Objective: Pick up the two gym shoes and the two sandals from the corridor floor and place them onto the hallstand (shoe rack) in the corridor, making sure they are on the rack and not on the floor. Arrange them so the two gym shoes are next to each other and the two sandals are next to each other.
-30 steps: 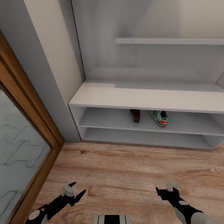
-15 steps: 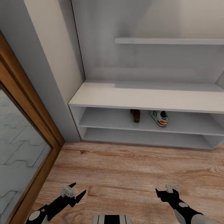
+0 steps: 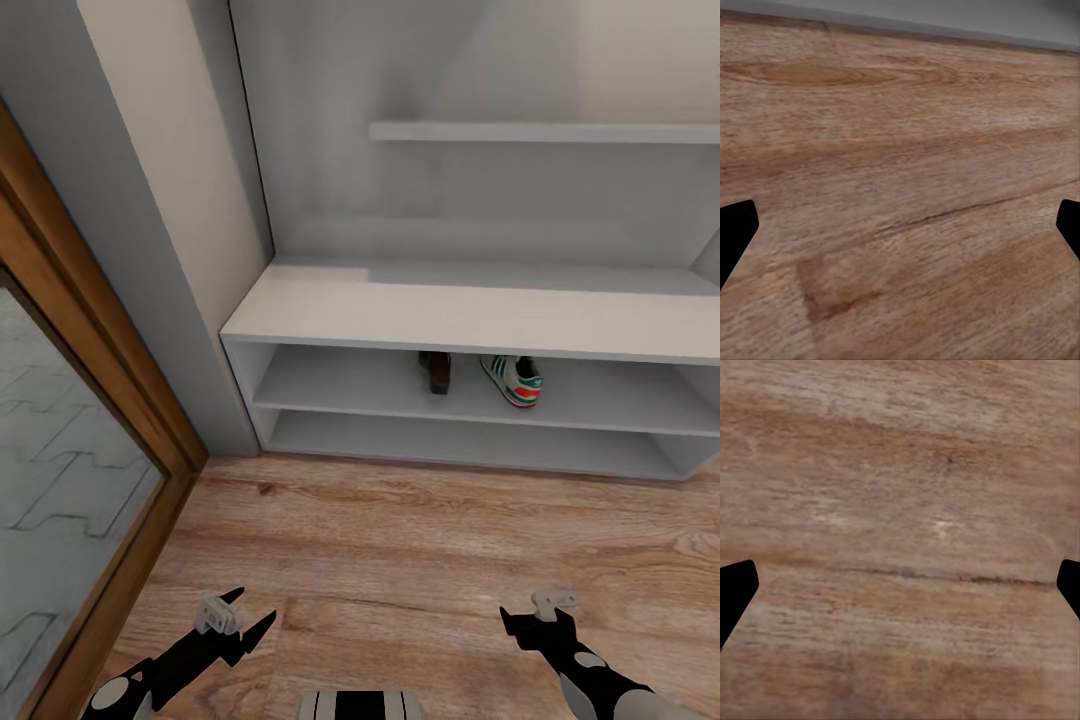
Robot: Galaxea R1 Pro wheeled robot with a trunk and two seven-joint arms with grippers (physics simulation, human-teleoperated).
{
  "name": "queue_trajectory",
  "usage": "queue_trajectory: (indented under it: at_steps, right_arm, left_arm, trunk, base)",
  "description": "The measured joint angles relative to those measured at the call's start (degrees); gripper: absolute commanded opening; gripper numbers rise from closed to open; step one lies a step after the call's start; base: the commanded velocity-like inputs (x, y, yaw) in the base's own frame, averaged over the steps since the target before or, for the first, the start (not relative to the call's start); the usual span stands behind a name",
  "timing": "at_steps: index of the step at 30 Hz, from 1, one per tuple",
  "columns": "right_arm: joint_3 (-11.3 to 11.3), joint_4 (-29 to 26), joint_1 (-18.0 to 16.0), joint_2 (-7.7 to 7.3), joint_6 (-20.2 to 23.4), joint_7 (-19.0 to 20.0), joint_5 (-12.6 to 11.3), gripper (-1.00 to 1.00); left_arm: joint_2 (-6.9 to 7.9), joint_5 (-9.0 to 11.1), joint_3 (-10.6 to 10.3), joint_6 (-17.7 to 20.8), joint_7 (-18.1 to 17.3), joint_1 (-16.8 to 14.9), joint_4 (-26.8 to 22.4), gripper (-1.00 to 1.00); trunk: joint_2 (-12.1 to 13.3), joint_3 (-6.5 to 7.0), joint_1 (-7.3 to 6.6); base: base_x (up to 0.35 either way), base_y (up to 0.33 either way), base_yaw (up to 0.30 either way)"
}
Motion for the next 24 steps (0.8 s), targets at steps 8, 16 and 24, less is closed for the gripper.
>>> queue_trajectory:
  at_steps: [8, 16, 24]
  right_arm:
    - [-0.1, 0.0, 1.3, -0.05, 0.0, -0.1, 0.0, 1.00]
    - [-0.1, -0.1, 2.0, -0.09, 0.0, -0.1, -0.1, 1.00]
    - [-0.2, -0.1, 2.9, -0.04, -0.1, -0.1, -0.2, 1.00]
  left_arm:
    - [0.06, 0.2, 0.1, 0.0, 0.0, 0.0, 0.0, 1.00]
    - [0.04, 0.2, 0.1, 0.0, 0.0, 0.0, 0.0, 1.00]
    - [0.04, 0.2, 0.1, 0.0, 0.0, 0.0, 0.0, 1.00]
  trunk:
    - [0.0, 0.08, 0.00]
    - [0.0, 0.13, 0.00]
    - [0.0, 0.14, 0.00]
  base:
    - [0.000, 0.000, -0.139]
    - [0.000, 0.000, -0.270]
    - [0.000, 0.000, -0.294]
